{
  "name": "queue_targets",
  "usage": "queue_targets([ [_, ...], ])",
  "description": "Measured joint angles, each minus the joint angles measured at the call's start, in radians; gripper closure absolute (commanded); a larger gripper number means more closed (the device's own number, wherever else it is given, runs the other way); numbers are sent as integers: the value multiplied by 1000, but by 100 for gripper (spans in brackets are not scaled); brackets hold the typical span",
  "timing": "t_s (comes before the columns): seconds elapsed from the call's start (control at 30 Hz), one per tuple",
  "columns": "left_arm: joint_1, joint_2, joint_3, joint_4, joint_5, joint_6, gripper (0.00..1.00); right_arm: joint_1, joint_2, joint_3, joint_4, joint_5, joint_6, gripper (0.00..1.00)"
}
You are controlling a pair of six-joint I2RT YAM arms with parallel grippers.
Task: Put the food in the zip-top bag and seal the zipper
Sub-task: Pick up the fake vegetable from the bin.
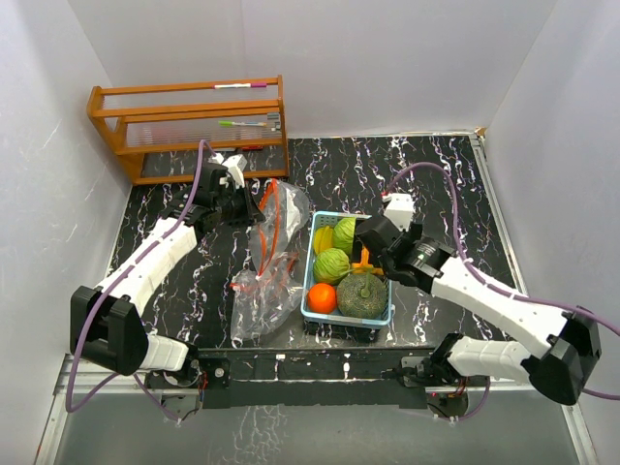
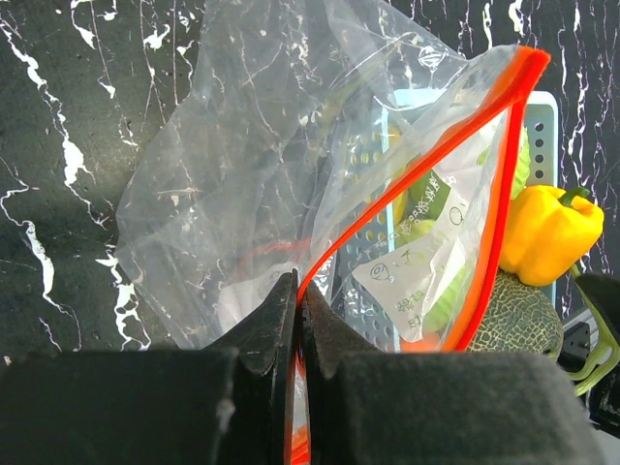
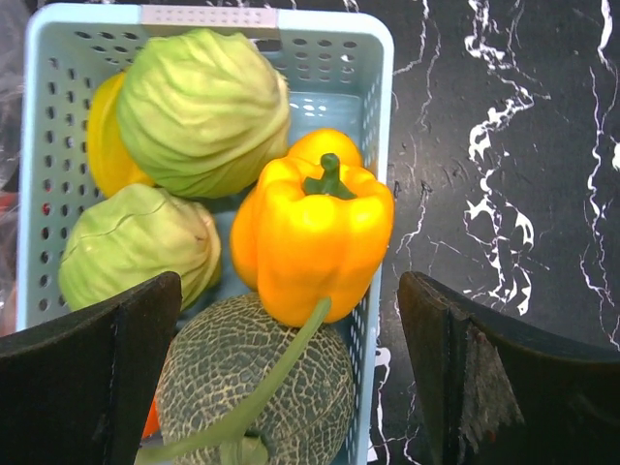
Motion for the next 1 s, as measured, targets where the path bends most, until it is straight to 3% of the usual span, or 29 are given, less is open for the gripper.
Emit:
queue_targets([
  [0.27,0,-1,-7,5,11,0,100,-130,73,-40,64,-51,6,2],
  [0.83,0,-1,-7,5,11,0,100,-153,103,-97,187,-141,-25,6],
  [1.0,0,-1,-7,5,12,0,100,-158,124,-104,188,-141,-30,13],
])
